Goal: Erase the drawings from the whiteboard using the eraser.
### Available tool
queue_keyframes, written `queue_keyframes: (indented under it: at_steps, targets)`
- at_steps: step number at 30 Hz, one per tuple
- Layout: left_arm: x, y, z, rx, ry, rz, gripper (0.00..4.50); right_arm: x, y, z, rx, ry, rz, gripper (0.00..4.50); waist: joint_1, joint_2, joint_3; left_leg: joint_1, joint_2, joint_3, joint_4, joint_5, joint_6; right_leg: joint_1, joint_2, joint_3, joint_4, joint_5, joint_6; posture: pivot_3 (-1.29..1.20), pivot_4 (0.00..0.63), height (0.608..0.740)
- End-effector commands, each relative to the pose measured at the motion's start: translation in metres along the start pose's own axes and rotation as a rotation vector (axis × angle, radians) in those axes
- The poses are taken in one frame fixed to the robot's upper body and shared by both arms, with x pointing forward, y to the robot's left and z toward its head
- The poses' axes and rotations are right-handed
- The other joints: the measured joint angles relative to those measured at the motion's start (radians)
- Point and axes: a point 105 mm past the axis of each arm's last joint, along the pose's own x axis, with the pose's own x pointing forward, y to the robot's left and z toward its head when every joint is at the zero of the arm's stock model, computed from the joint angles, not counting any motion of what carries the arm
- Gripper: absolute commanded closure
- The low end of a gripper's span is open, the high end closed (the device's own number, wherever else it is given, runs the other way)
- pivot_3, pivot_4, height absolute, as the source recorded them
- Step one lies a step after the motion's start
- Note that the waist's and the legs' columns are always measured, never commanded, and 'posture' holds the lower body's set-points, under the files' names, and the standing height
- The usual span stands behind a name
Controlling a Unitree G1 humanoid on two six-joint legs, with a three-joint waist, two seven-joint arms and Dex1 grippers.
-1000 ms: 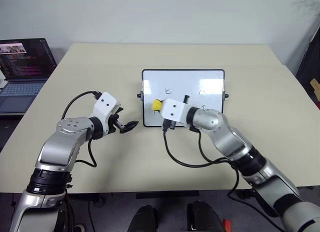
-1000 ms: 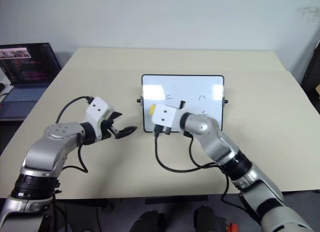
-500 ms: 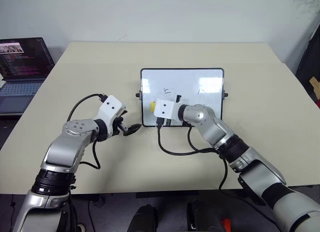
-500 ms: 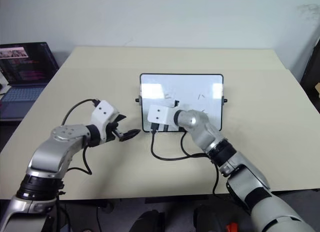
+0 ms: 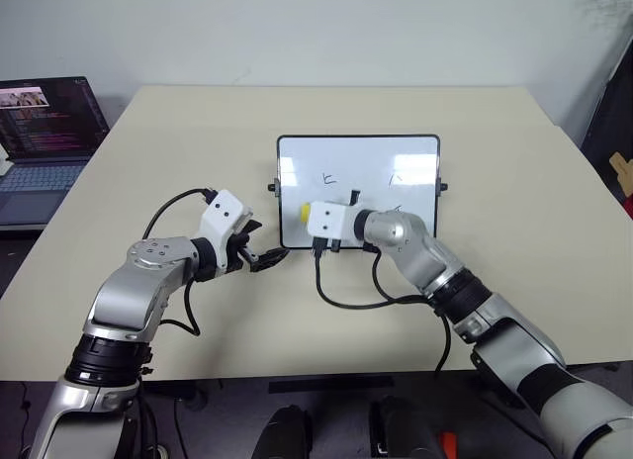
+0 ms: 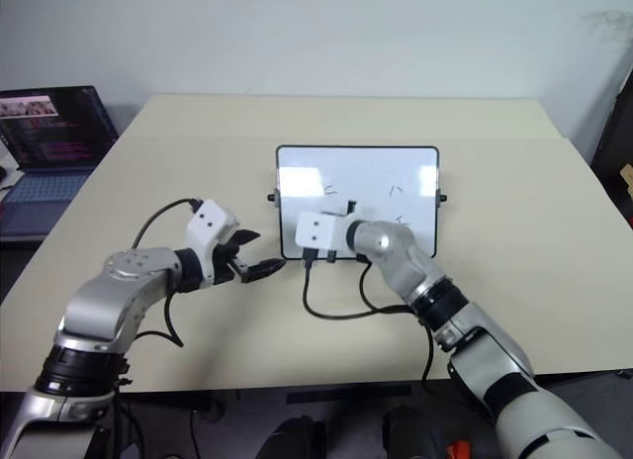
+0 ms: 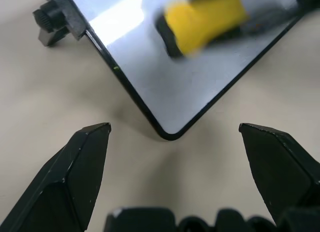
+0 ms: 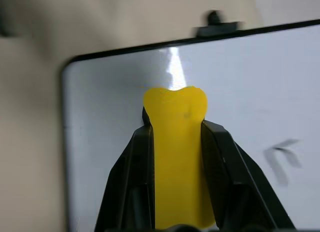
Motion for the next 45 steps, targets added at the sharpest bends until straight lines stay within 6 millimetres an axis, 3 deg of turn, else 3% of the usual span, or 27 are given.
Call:
queue_keyframes:
  at_steps: [1, 10, 12, 16, 18, 23, 29, 35, 38, 42, 45]
  targets:
    - [-0.004, -0.002, 0.017, 0.043, -0.064, -0.009, 0.0, -0.002, -0.015, 0.0, -0.025, -0.002, -0.064, 3.52, 0.0, 0.0, 0.0, 0.0, 0.0, 0.0, 0.0, 0.0, 0.0, 0.0, 0.0, 0.0, 0.0, 0.0, 0.0, 0.0, 0.15, 0.74]
    - [-0.003, -0.005, 0.016, 0.037, -0.067, -0.022, 0.0, 0.0, 0.021, -0.004, -0.014, 0.008, 0.085, 3.52, -0.001, 0.0, 0.0, 0.0, 0.001, 0.0, 0.0, 0.0, 0.0, 0.0, 0.0, 0.001, -0.001, 0.0, 0.0, 0.0, 0.15, 0.74]
    - [-0.002, -0.005, 0.016, 0.037, -0.069, -0.021, 0.0, 0.0, 0.018, -0.003, -0.01, 0.001, 0.058, 3.52, -0.001, 0.0, 0.0, 0.0, 0.001, 0.0, 0.0, 0.0, 0.001, 0.0, 0.0, 0.001, -0.001, 0.0, 0.0, 0.0, 0.15, 0.74]
    - [0.0, -0.001, 0.02, 0.037, -0.092, -0.005, 0.0, -0.009, -0.01, 0.002, 0.119, -0.051, -0.06, 3.52, -0.001, 0.0, 0.0, 0.0, 0.001, 0.0, 0.0, 0.0, 0.001, 0.0, 0.0, 0.0, 0.0, 0.0, 0.0, 0.0, 0.15, 0.74]
    - [0.001, 0.0, 0.022, 0.035, -0.102, 0.001, 0.0, -0.021, -0.015, 0.003, 0.261, -0.082, -0.059, 3.52, 0.002, 0.0, 0.0, 0.0, 0.001, 0.0, 0.0, 0.0, 0.0, 0.0, 0.0, 0.0, 0.0, 0.0, 0.0, 0.0, 0.15, 0.74]
    - [0.004, -0.002, 0.026, 0.042, -0.125, -0.019, 0.0, -0.064, -0.004, 0.001, 0.499, -0.115, -0.003, 3.52, 0.004, 0.0, 0.0, -0.003, 0.001, -0.001, 0.0, 0.0, 0.001, 0.0, 0.0, 0.0, -0.003, 0.0, 0.0, 0.0, 0.15, 0.74]
    - [0.011, 0.001, 0.04, 0.043, -0.195, -0.01, 0.0, -0.111, 0.007, -0.031, 0.538, 0.008, -0.047, 3.52, 0.004, 0.0, 0.0, -0.003, 0.001, -0.001, 0.0, -0.002, 0.003, 0.0, 0.0, -0.001, -0.003, 0.0, 0.0, 0.0, 0.15, 0.74]
    - [0.017, 0.006, 0.049, 0.025, -0.25, 0.028, 0.0, -0.143, 0.028, -0.056, 0.56, 0.111, -0.101, 3.52, 0.001, 0.0, 0.0, -0.001, 0.001, 0.0, 0.0, -0.002, 0.003, 0.0, 0.0, 0.0, -0.002, 0.0, 0.001, 0.0, 0.15, 0.74]
    - [0.021, 0.002, 0.048, 0.026, -0.255, 0.025, 0.0, -0.145, 0.033, -0.055, 0.679, 0.089, -0.161, 3.52, -0.001, 0.0, 0.0, -0.001, 0.001, 0.001, 0.0, -0.002, 0.003, 0.0, 0.001, 0.001, -0.002, 0.0, 0.001, 0.0, 0.15, 0.74]
    - [0.023, -0.001, 0.053, 0.008, -0.293, 0.025, 0.0, -0.138, 0.022, -0.037, 0.91, -0.063, -0.261, 3.52, 0.0, 0.0, 0.0, 0.0, 0.002, 0.001, 0.0, -0.001, 0.003, 0.0, 0.001, 0.001, -0.001, 0.0, 0.0, 0.0, 0.15, 0.74]
    - [0.024, -0.002, 0.054, 0.002, -0.302, 0.023, 0.0, -0.132, 0.019, -0.034, 0.94, -0.081, -0.289, 3.52, 0.003, 0.0, 0.0, 0.0, 0.001, 0.0, 0.001, -0.001, 0.003, 0.001, 0.001, 0.0, -0.001, 0.0, 0.0, 0.0, 0.15, 0.74]
